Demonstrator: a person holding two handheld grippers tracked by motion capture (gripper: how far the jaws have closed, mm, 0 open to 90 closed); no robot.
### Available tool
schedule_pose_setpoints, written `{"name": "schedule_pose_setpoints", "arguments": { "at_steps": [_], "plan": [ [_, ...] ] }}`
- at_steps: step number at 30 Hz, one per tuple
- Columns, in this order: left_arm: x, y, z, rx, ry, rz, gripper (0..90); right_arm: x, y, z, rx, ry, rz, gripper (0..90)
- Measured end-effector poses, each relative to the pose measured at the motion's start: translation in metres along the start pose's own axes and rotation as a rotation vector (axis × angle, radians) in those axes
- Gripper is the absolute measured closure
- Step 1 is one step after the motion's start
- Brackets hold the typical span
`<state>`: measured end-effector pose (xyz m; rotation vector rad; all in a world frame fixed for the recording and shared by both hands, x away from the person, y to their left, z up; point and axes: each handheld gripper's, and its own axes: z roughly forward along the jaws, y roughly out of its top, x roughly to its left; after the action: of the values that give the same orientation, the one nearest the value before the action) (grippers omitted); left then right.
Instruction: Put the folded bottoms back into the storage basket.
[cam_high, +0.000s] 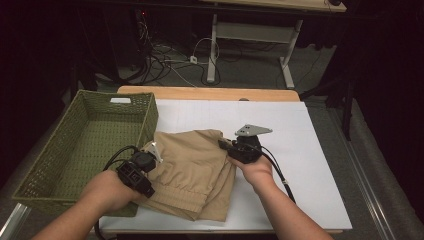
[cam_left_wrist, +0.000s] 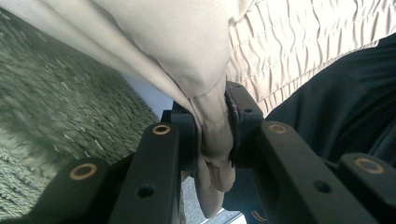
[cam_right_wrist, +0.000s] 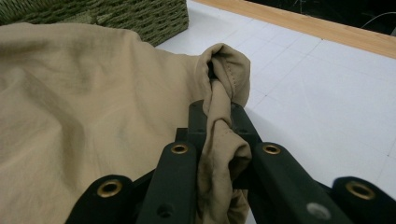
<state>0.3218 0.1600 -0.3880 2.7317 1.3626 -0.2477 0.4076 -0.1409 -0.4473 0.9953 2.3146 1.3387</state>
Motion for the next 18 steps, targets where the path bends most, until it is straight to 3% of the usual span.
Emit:
{"name": "schedule_pose_setpoints", "arguments": {
  "at_steps": [10,18],
  "plan": [
    [-0.001,-0.004,-0.018,-0.013,0.019,0.011,75.0,0.004,0.012,-0.01,-0.014,-0.002,-0.002,84.0],
    [0.002,-0.004,-0.041,-0.012,0.031,0.02,75.0,0.008,0.033,-0.021,-0.038,0.001,-0.018,84.0]
  ]
}}
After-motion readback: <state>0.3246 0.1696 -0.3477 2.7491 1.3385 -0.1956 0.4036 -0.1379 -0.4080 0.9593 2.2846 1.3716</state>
